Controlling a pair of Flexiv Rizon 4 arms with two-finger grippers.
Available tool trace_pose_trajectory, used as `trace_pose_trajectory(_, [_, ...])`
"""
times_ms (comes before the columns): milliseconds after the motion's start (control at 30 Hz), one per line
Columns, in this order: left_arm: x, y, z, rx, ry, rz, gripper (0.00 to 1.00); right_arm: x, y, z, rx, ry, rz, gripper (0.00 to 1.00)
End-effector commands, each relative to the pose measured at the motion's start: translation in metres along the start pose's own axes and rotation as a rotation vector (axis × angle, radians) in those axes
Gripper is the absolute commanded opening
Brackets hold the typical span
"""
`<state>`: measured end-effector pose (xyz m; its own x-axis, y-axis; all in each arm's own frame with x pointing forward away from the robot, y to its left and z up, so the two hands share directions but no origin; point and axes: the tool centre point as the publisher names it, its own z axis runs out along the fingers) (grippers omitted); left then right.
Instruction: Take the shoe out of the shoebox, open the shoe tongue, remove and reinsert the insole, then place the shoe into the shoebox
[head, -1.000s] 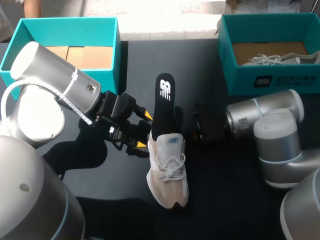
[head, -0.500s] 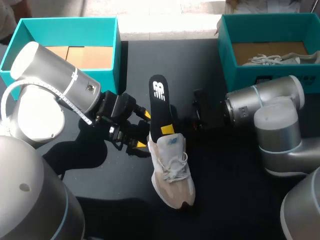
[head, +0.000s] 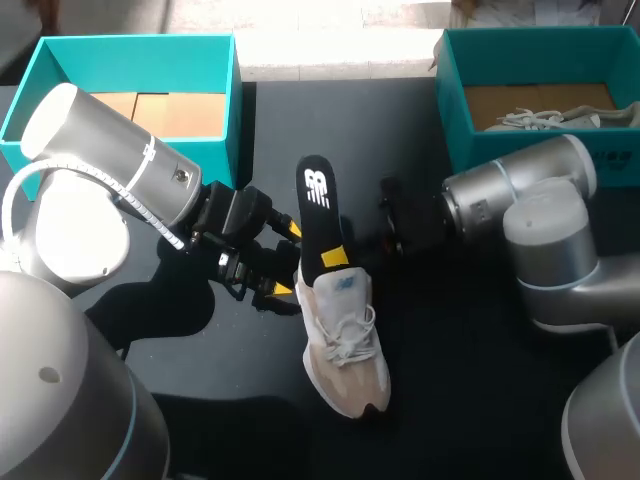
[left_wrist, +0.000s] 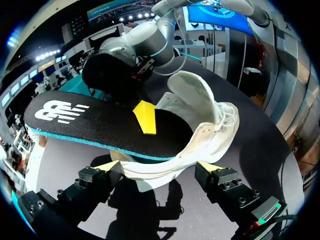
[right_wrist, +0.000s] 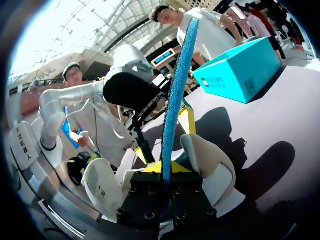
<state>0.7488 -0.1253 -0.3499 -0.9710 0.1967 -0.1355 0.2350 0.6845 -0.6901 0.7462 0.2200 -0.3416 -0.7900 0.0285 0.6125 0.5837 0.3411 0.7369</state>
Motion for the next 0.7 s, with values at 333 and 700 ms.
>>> trace_pose_trajectory(333, [0.001,0.000,-0.001,-0.003,0.000,0.000,1.00,0.013,-0.029,0.002,0.054,-0.009,0.088,0.00])
trace_pose_trajectory(700, [0.001,0.000,-0.001,-0.003,0.000,0.000,1.00,0.010,-0.008,0.004,0.056,-0.016,0.013,0.28])
